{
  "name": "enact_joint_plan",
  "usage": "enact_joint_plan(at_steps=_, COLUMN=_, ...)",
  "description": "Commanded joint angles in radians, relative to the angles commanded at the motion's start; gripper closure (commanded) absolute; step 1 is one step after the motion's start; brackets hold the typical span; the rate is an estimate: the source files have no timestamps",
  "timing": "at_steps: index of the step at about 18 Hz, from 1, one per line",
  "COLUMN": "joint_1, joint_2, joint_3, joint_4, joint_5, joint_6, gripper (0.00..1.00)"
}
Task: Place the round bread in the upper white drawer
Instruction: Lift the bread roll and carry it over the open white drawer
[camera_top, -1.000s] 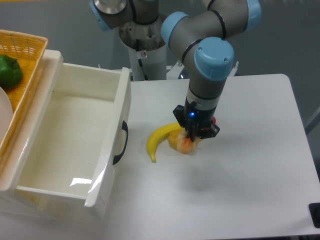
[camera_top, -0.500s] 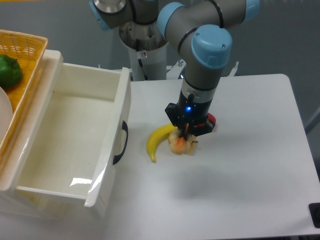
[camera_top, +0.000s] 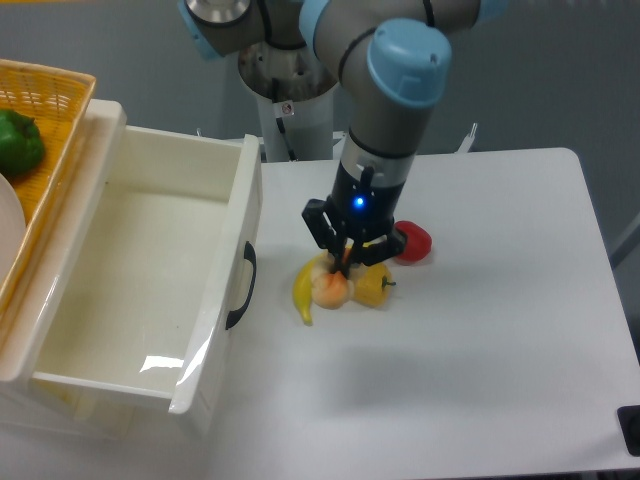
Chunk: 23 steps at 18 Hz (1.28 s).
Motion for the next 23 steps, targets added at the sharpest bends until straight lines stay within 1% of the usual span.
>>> enact_joint_plan(at_steps=3, joint_1=-0.02, joint_2=0.003, joint_3=-0.002, joint_4=0.003, joint_5=-0.005, joint_6=-0.054, gripper=0.95)
enact_joint_plan(at_steps=5, joint_1=-0.029, joint_2=0.006, joint_3=0.0, joint_4=0.005, joint_5=-0.029, joint_6=-0.069, gripper=0.95)
enact_joint_plan(at_steps=9, joint_1=-0.026, joint_2=0.029, joint_3=0.002, joint_4=-0.002, joint_5=-0.1, joint_6=-0.114, gripper=0.95)
enact_joint_plan(at_steps=12, joint_1=-0.034, joint_2=0.061, joint_3=-0.006, joint_4=-0.003, joint_5=-0.113, joint_6=-0.138, gripper=0.95)
enact_joint_plan(at_steps=14, joint_1=-0.045, joint_2=0.061, joint_3=-0.006, joint_4=-0.003, joint_5=-0.13, joint_6=-0.153, gripper=0.95)
enact_joint_plan(at_steps=21, joint_1=-0.13, joint_2=0.06, joint_3=-0.009, joint_4=-0.003, joint_5=-0.141, joint_6=-0.206, gripper=0.95)
enact_joint_plan(at_steps=23, joint_1=-0.144, joint_2=0.06, joint_3=-0.009, joint_4=-0.002, joint_5=-0.143, joint_6=-0.212, gripper=0.95)
